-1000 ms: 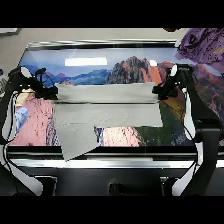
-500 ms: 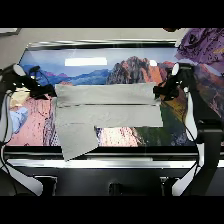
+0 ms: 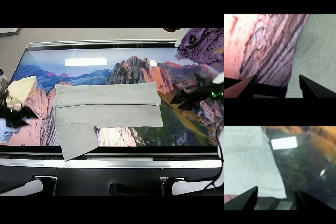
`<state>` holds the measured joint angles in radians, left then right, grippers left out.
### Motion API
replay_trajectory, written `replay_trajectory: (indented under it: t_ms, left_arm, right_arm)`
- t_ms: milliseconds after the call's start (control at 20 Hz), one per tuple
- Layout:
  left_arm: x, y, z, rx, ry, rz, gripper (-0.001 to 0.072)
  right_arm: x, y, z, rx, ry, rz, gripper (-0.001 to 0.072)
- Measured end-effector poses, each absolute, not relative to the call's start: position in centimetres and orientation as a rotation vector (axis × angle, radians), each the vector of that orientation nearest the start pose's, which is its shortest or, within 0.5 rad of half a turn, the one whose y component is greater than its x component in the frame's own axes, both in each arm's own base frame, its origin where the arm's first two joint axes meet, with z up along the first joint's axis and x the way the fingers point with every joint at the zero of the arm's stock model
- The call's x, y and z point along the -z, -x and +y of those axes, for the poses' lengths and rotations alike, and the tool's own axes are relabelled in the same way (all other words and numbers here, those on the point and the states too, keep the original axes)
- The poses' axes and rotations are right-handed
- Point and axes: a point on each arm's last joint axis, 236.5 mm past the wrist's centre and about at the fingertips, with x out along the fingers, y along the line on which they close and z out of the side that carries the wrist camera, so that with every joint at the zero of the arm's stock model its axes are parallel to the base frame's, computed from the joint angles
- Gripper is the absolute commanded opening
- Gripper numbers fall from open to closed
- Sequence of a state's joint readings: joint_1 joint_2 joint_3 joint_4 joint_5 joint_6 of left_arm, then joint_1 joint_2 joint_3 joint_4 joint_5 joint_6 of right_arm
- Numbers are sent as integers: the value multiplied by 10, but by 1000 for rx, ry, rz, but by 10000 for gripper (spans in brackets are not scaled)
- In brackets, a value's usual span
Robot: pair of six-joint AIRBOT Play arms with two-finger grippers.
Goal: Fold the clothes and pants, and hang the long-sleeved shirts on hangers.
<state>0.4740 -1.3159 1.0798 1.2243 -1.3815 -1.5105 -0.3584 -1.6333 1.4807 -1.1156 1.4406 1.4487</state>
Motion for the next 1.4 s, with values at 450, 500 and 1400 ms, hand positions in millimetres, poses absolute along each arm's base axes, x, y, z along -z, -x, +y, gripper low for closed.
replay_trajectory:
  t_ms: [450, 500, 1400]
  left_arm:
    - [79, -245, -28, 68, 946, 1386, 604]
    - [81, -242, -33, 78, 953, 1386, 604]
    - [116, -231, -86, 167, 925, 1509, 22]
  right_arm:
    - [17, -387, -16, -224, -761, 1416, 518]
    - [16, -387, -15, -229, -765, 1413, 518]
    - [40, -372, -30, -166, -698, 1469, 518]
